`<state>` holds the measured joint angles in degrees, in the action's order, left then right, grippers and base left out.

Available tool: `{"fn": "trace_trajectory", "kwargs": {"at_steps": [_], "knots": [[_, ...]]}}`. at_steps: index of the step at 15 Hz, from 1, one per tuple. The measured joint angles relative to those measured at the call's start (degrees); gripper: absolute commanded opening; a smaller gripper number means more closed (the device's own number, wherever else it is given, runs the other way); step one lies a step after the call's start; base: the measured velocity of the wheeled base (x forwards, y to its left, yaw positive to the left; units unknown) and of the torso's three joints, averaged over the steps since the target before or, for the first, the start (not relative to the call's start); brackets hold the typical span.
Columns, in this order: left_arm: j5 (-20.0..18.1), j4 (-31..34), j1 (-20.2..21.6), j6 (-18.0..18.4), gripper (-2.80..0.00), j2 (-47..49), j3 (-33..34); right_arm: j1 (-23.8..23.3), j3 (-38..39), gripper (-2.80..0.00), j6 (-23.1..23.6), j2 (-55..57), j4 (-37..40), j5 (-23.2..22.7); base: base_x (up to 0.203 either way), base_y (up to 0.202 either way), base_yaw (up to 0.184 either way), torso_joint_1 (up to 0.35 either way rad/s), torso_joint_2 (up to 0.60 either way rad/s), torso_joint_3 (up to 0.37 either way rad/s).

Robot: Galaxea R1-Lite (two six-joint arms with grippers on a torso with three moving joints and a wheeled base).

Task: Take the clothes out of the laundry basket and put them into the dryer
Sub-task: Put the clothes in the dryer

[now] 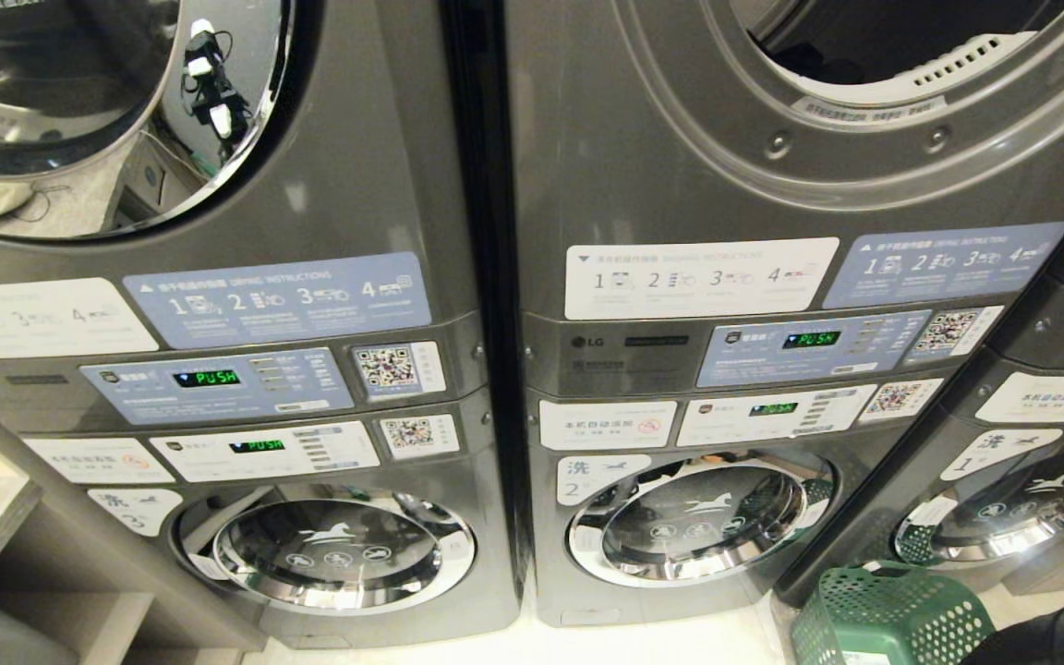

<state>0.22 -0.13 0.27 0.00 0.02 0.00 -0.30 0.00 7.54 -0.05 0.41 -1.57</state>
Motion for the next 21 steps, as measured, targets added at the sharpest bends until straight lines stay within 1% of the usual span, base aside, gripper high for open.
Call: {"fn": "trace_trajectory", "kwargs": {"at_steps": [7, 13, 21], "knots": [[0.0, 0.0, 0.0, 0.1, -2.8, 0.0, 0.0, 0.0, 0.0, -2.8, 1.5, 0.0, -0.1, -0.5, 0.0, 0.0, 0.0, 0.0, 0.0, 0.0], [0.0, 0.0, 0.0, 0.1, -2.8, 0.0, 0.0, 0.0, 0.0, -2.8, 1.2, 0.0, 0.0, -0.4, 0.0, 0.0, 0.0, 0.0, 0.0, 0.0], [0.0, 0.0, 0.0, 0.1, -2.8, 0.0, 0.0, 0.0, 0.0, -2.8, 1.0, 0.0, 0.0, -0.5, 0.186, 0.0, 0.0, 0.003, 0.0, 0.003]]}}
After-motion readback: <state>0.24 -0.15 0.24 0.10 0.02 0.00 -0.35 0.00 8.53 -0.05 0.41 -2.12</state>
